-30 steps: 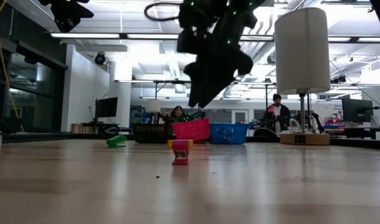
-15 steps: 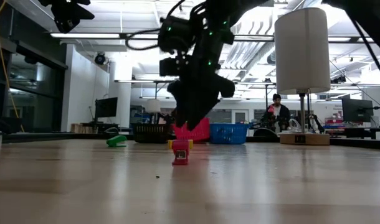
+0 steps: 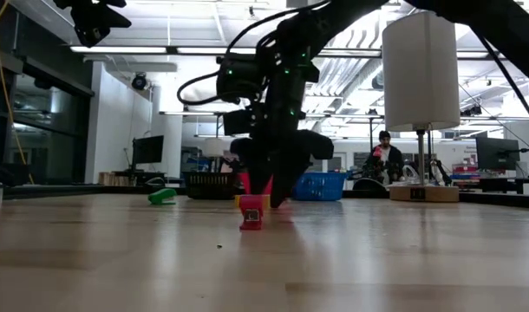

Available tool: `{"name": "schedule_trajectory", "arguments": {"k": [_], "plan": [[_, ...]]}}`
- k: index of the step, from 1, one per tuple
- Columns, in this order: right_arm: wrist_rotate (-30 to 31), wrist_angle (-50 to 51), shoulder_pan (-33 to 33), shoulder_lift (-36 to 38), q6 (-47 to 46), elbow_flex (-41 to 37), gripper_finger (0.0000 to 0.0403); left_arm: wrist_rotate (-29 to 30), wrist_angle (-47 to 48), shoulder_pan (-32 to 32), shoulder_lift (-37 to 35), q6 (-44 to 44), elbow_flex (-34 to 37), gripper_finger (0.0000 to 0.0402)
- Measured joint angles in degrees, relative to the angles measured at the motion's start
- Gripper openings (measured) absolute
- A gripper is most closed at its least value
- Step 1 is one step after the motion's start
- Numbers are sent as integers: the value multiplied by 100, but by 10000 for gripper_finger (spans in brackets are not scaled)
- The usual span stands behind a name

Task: Pick and place Stapler, Stapler remover, tape
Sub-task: Put the yellow stapler into the red bin

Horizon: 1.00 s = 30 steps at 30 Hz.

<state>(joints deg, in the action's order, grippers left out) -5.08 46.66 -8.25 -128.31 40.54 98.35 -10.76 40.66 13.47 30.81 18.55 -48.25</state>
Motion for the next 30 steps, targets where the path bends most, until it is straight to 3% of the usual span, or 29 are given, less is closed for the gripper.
{"name": "schedule_trajectory", "arguments": {"k": [6,23,30], "plan": [[4,166,-13,0,-150,-23,216,89,-2,0,2,19,0,151],[17,240,-11,0,-1225,-27,75,94,-4,0,2,130,0,151],[20,304,-6,17,-1980,7,66,96,-7,0,2,133,1,151]]}}
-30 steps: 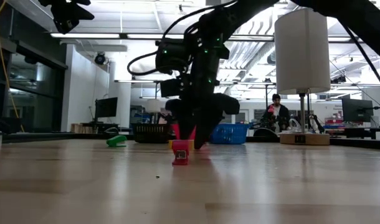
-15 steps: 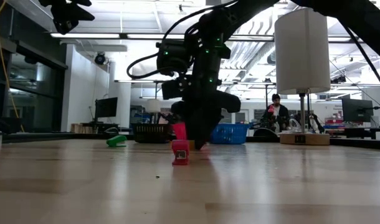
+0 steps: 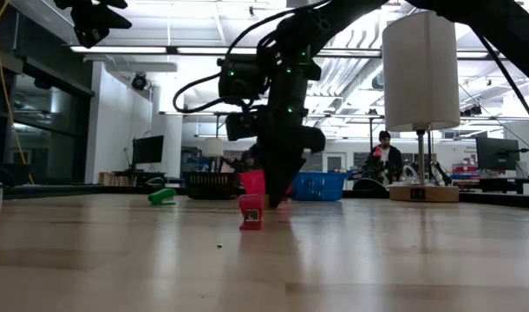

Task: Pick and place Stapler, Stapler remover, tape
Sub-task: Put the yellow stapler into the red bin

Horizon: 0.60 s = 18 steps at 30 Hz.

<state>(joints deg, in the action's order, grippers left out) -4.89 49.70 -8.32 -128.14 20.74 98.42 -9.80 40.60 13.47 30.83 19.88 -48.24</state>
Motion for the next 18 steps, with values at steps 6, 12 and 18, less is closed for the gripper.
{"name": "schedule_trajectory", "arguments": {"k": [6,12,18], "plan": [[0,430,-10,23,-486,396,70,2,1,0,0,0,1,151],[45,881,-147,38,-685,1107,66,2,0,0,0,0,1,151],[195,988,-527,42,-932,1750,71,2,0,0,0,0,1,151]]}}
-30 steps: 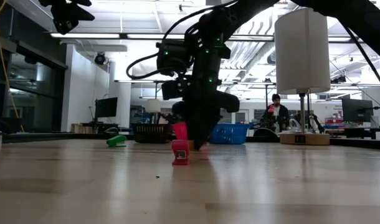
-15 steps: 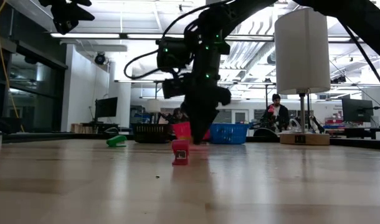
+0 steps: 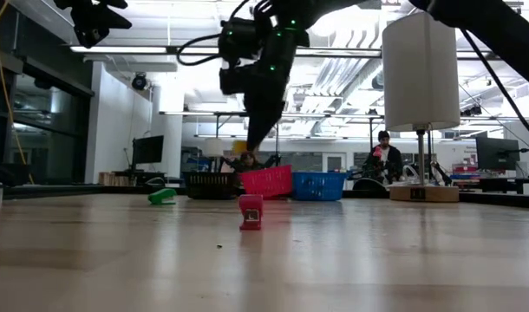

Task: Pick and place Stapler, Stapler remover, tape
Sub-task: Put the yellow stapler into the red bin

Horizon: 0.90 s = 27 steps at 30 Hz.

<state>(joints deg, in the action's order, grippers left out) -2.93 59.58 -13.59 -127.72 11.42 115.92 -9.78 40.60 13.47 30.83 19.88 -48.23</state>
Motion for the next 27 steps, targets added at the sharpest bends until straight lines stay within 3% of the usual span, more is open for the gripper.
{"name": "schedule_trajectory", "arguments": {"k": [6,15,27], "plan": [[163,15,-511,0,-409,362,70,0,0,0,0,-2,0,151],[214,-76,-1225,0,-1920,404,76,0,2,0,0,-2,0,151],[-654,-1093,-1691,0,-3435,-7,77,35,0,0,0,-4,0,151]]}}
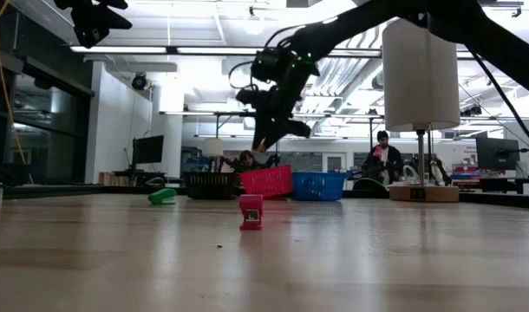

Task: Pick and place Stapler, Stapler remover, tape
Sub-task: Put the yellow stapler into the red bin

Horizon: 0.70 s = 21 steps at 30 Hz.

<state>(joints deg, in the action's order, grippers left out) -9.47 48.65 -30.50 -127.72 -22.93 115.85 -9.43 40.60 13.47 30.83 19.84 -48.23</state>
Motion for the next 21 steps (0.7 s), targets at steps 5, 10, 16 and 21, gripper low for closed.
{"name": "schedule_trajectory", "arguments": {"k": [5,10,16,21], "plan": [[-245,-81,-151,0,-351,-402,77,15,0,0,0,0,0,151],[-603,-148,-284,0,-539,-544,78,15,-2,0,0,1,0,151],[-765,-141,-288,0,-537,-546,78,13,-2,0,0,2,0,151],[-750,-117,-284,0,-617,-546,95,13,-3,0,0,17,0,151]]}}
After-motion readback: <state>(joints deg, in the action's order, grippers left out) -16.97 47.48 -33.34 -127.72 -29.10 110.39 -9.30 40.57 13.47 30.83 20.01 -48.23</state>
